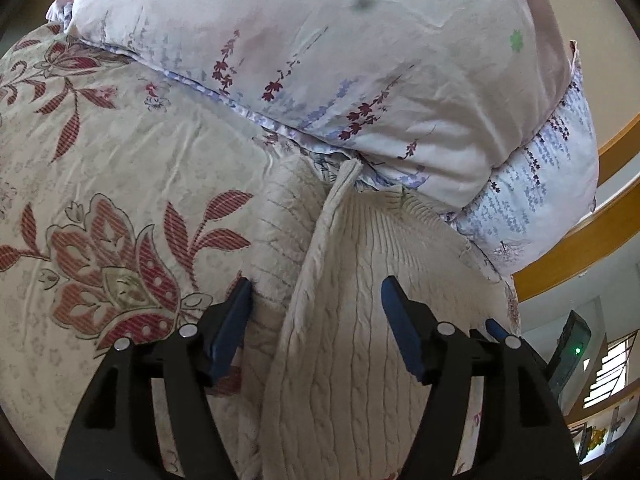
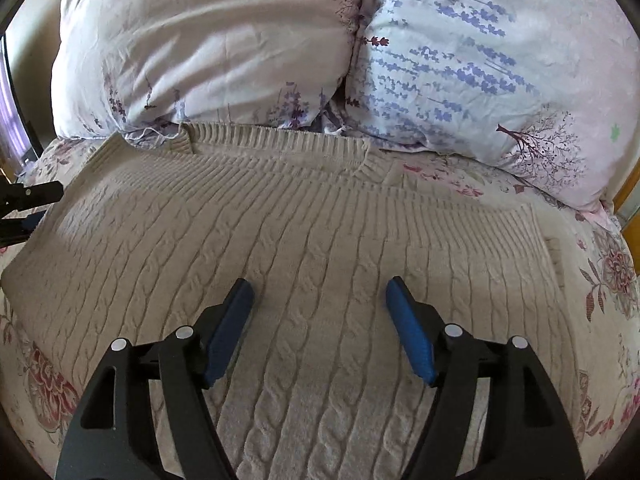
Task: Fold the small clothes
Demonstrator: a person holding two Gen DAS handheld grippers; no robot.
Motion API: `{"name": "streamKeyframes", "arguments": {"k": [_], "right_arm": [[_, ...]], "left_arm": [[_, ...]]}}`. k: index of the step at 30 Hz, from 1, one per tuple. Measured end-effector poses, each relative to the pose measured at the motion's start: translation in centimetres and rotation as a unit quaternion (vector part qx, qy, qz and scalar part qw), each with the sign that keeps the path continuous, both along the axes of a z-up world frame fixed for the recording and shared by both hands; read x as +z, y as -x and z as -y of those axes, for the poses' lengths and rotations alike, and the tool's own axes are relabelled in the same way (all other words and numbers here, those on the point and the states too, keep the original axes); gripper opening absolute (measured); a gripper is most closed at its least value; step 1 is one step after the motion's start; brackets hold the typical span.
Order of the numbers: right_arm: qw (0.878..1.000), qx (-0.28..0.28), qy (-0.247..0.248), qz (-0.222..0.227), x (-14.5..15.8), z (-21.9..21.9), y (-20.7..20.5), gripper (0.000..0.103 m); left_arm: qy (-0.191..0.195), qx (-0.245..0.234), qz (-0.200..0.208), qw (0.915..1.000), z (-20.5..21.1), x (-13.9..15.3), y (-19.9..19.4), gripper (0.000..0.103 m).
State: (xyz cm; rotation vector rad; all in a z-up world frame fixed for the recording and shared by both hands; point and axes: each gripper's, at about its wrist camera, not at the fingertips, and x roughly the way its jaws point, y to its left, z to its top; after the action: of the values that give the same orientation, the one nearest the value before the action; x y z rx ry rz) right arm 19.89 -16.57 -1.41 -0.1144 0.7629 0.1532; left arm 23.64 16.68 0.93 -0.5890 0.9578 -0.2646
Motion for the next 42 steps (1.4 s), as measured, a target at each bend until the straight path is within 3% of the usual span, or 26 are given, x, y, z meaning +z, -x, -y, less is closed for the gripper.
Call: {"name": "streamKeyframes", "arguments": {"k": [7,18,22,26,30,34,42], "right_arm": [[1.000,-0.001,-0.007,0.003,-0.1,0.1,0.1,0.073],[1.000,0.002,-0.001,0.005,-0.1,0.0,0.1,0.073],[1.000,0.002,-0.002,0.005,-0.2,0.0,0.1,0.073],[1.000,0.002,-0.002,0.005,-0.2,0.0,0.1,0.073],[1.000,0.006,-0.004,0.004,-0.1,0.2,0.0,0.074],[0.999,0.016,-0.029,0.002,0.1,0.9,0.0,0.074],[0.990,0.030,-0.134,0.019,2.0,5.5,1.7,0.074]], "left_arm": [[0.006,0.014,-0.010,0.9998,-0.2,-0.3,-0.5,0.050],[-0.004,0.025,-0.020,0.9995,-0.1,-0.1,-0.2,0.047],[0.017,0.022,-0.040,0.9988,0.2,-0.6,-0.6,0.026],[0.046,0.028,-0.041,0.9978,-0.1,-0.8,-0.6,0.018],[0.095,0.026,-0.025,0.9948,-0.2,0.0,-0.3,0.015],[0.141,0.008,0.013,0.9899,1.0,2.6,-0.1,0.013],[0.193,-0.036,0.060,0.9787,7.4,6.8,-0.6,0.012]]}}
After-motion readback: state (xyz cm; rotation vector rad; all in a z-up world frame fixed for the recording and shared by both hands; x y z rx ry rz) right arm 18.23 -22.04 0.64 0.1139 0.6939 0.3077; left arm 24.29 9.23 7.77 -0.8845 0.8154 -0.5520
